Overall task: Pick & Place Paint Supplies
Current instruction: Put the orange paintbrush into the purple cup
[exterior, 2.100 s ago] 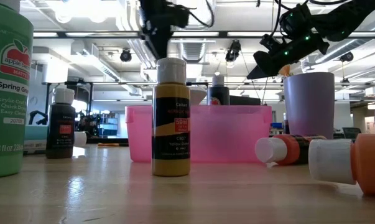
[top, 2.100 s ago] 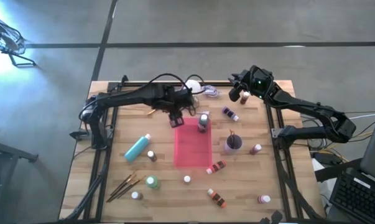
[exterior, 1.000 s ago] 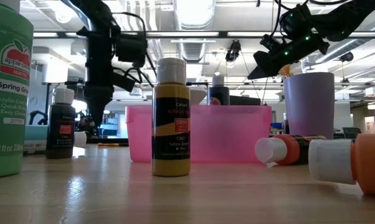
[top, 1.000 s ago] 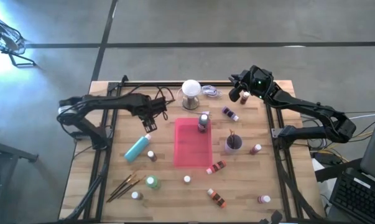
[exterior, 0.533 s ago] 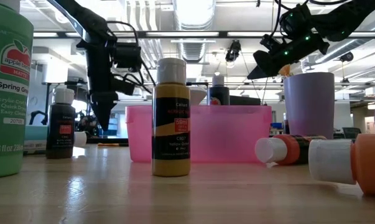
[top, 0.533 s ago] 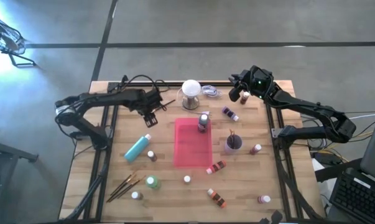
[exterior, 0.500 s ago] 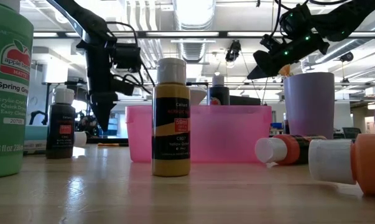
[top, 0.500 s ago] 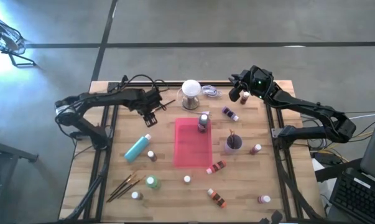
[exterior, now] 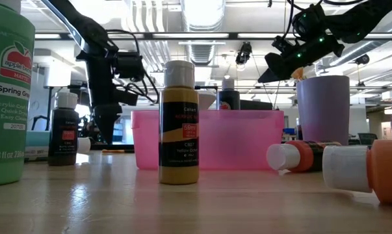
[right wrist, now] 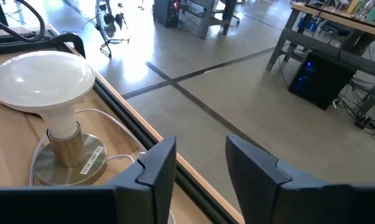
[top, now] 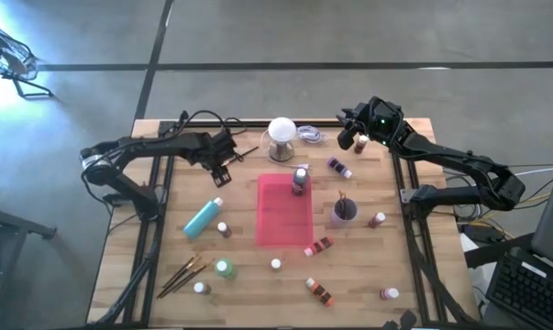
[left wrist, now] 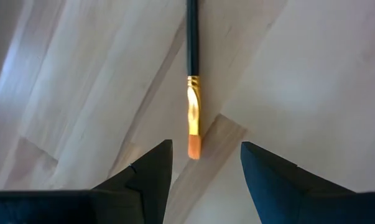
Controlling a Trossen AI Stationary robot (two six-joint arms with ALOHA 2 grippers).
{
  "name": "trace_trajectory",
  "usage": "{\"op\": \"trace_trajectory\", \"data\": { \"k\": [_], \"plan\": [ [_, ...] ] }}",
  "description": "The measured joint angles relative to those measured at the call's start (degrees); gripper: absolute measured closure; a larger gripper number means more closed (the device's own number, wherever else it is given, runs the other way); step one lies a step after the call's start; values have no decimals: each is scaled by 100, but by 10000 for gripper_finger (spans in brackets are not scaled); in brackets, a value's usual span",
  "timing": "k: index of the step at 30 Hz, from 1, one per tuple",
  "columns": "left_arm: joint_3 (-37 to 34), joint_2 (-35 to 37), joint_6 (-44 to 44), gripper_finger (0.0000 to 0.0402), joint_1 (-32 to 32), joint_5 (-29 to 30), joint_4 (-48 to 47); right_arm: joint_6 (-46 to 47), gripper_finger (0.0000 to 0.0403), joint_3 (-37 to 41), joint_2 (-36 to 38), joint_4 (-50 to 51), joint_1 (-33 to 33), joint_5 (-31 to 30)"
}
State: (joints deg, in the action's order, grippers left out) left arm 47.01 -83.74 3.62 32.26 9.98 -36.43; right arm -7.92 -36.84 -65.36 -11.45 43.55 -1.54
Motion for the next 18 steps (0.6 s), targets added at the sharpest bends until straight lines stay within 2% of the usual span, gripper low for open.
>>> {"op": "trace_trajectory", "data": {
  "k": [8,18],
  "plan": [
    [-167,-1,5,206,195,-54,231,-2,261,0,0,-1,0,-2],
    [-185,-405,80,207,267,-113,463,-22,298,0,0,-5,-4,-2]
  ]
}}
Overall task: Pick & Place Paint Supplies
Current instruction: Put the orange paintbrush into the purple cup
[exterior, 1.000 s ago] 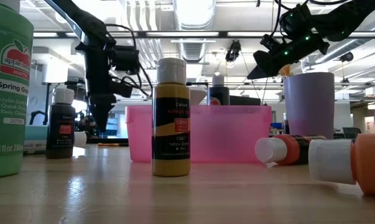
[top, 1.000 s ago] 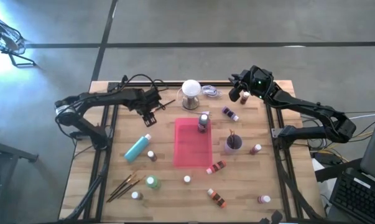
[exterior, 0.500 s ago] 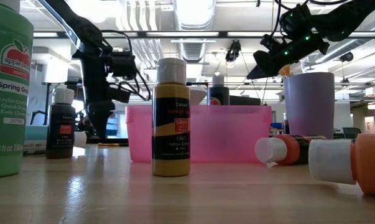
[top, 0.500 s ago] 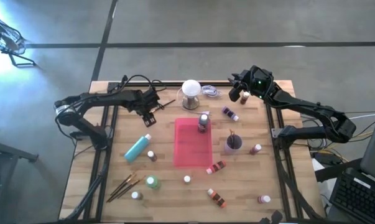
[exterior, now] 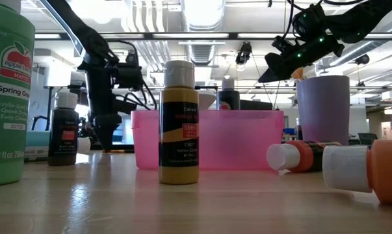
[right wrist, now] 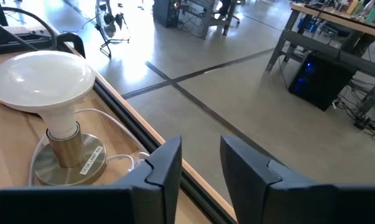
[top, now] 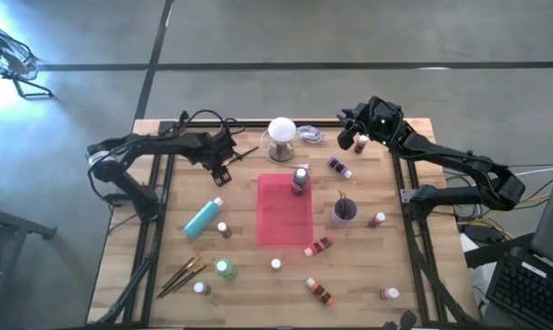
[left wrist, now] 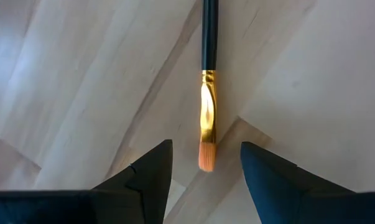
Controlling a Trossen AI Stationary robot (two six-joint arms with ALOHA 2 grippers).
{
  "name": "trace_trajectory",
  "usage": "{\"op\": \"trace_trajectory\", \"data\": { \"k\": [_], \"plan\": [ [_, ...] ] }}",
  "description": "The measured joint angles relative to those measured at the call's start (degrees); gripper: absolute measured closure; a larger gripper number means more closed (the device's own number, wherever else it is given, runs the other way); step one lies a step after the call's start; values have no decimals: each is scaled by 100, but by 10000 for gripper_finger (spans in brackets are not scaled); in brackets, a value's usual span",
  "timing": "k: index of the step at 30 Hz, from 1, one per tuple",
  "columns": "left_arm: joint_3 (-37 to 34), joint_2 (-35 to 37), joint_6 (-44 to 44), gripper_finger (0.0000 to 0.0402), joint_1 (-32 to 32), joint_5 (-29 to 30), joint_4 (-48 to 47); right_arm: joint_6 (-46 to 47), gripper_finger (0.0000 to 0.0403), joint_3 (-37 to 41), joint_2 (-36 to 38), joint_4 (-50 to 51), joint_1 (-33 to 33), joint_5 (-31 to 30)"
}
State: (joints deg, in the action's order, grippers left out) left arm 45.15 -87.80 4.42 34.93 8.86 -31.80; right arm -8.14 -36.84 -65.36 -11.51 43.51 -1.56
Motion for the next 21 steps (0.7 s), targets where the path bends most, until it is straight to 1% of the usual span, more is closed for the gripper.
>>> {"op": "trace_trajectory", "data": {
  "k": [5,10,12,15,21],
  "plan": [
    [26,-176,16,207,0,131,14,0,319,1,1,0,0,-1],
    [23,-184,114,207,5,194,21,-2,338,2,0,0,0,-2],
    [21,-186,123,214,9,197,24,-2,345,1,0,0,0,-2],
    [19,-190,161,236,9,197,27,-2,353,2,0,0,2,-1],
    [16,-196,173,305,9,240,29,-2,360,2,0,0,7,-1]
  ]
}}
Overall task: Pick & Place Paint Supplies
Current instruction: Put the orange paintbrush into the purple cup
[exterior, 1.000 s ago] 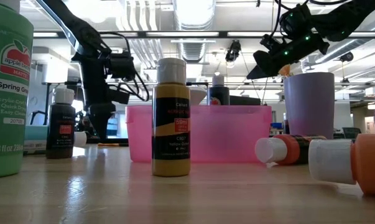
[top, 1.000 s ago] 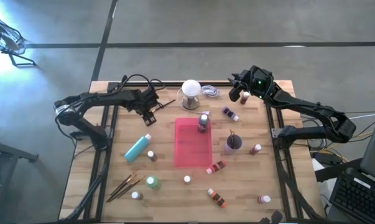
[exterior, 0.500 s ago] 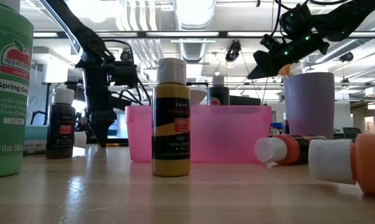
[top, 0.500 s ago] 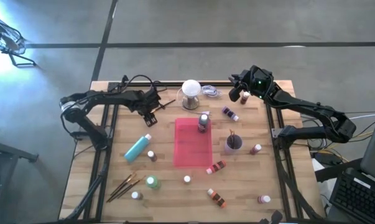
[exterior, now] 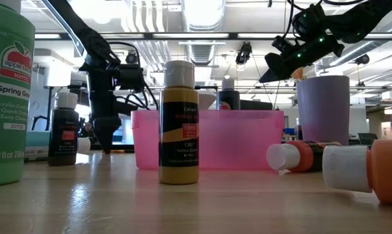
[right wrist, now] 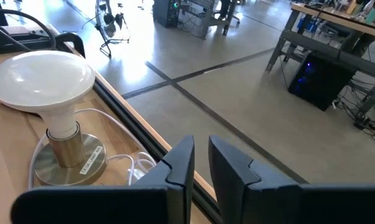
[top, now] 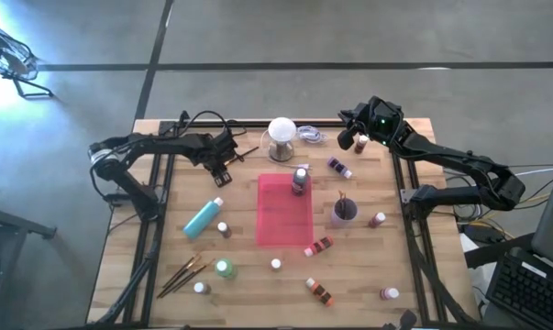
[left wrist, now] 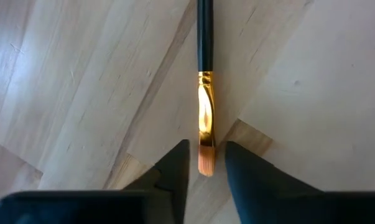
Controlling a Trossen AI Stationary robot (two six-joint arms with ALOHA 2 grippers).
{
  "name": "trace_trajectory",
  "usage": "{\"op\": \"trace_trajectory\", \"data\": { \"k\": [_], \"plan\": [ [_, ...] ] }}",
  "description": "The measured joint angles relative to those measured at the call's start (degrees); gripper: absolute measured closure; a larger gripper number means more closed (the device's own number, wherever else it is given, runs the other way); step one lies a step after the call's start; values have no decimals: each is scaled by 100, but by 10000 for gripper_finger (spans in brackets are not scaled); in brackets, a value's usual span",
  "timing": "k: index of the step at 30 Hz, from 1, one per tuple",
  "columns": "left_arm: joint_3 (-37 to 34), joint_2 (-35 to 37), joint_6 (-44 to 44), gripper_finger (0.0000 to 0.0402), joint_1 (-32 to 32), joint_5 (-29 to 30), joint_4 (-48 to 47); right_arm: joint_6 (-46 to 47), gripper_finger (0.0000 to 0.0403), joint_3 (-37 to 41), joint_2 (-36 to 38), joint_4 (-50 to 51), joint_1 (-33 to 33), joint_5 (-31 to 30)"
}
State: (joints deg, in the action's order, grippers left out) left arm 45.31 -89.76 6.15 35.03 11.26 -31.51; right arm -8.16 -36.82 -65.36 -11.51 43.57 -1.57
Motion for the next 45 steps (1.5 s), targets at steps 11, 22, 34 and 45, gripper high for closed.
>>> {"op": "trace_trajectory", "data": {
  "k": [11,22,34,45],
  "plan": [
    [-8,2,50,392,13,139,-63,0,331,0,0,2,-2,-2],
    [16,650,-194,399,22,116,-757,1,308,0,0,3,-2,1],
    [297,1841,-1490,398,2,-1259,-965,-47,295,0,0,-10,-2,13],
    [818,2422,-3098,398,-7,-2765,-923,-2175,323,-323,4,-418,-916,2009]
  ]
}}
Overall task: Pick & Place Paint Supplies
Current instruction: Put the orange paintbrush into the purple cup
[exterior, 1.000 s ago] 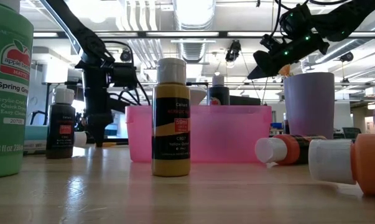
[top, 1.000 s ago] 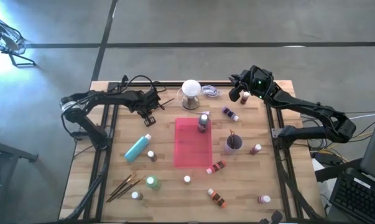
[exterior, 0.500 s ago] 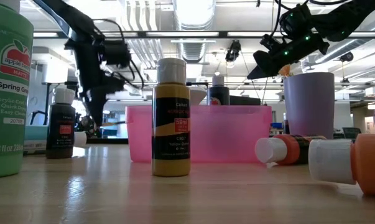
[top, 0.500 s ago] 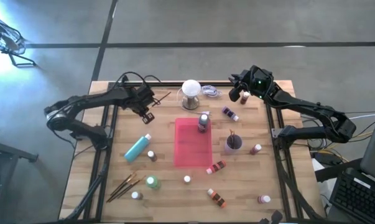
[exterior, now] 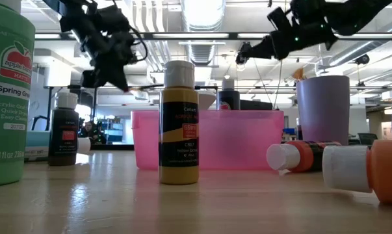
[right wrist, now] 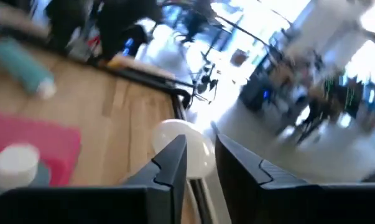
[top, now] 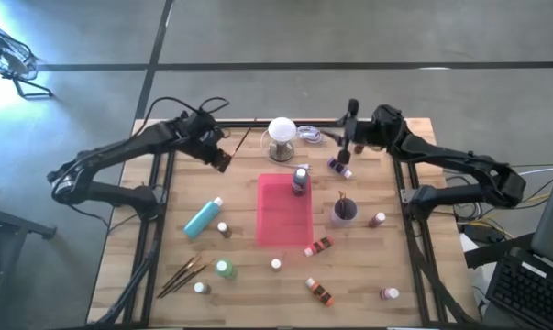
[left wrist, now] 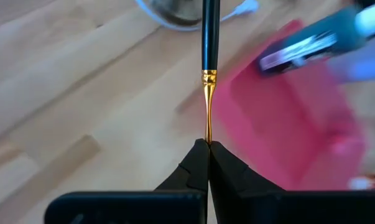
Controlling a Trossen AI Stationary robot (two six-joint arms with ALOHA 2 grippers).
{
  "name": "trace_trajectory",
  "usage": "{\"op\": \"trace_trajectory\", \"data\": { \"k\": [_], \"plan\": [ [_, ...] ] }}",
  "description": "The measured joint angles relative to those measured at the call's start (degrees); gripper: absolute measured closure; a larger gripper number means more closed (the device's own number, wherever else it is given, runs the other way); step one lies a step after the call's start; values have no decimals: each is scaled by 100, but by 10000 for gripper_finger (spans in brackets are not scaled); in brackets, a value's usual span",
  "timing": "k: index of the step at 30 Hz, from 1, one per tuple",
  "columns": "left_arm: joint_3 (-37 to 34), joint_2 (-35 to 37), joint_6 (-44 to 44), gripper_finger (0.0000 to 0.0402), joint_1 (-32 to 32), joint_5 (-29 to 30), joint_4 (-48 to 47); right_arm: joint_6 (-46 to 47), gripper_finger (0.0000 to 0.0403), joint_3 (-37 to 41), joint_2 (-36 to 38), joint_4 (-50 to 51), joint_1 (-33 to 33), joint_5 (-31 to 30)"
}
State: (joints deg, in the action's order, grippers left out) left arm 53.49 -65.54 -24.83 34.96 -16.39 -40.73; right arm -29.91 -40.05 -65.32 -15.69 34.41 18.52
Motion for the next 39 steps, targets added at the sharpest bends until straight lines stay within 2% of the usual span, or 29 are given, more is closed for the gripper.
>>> {"op": "trace_trajectory", "data": {
  "k": [4,6,9,11,15,19,28,33,39],
  "plan": [
    [127,-11,-570,398,-55,-496,142,-1691,333,-48,-2,211,-805,-586],
    [129,-11,-914,398,-118,-794,402,-2356,337,-46,-4,191,-1262,-1219],
    [96,-11,-1395,398,-287,-1166,1074,-2977,341,-47,-4,-35,-1828,-2224],
    [79,-24,-1691,398,-441,-1323,1554,-3222,342,-53,-4,-241,-2129,-2568],
    [79,-67,-2084,398,-767,-1385,2493,-3868,331,-55,-2,-425,-2597,-2888],
    [88,-245,-2299,398,-1036,-1399,3087,-4607,301,-55,-44,-439,-2891,-3234],
    [140,-1039,-2770,398,-1324,-1611,4199,-5758,237,-55,-65,-485,-3257,-3227],
    [424,-1569,-2838,398,-1419,-1767,4646,-6466,226,-59,-312,-513,-3339,-3245],
    [986,-2149,-2734,397,-1528,-2043,4833,-6858,232,-57,-795,-1206,-3376,-3779]
  ]
}}
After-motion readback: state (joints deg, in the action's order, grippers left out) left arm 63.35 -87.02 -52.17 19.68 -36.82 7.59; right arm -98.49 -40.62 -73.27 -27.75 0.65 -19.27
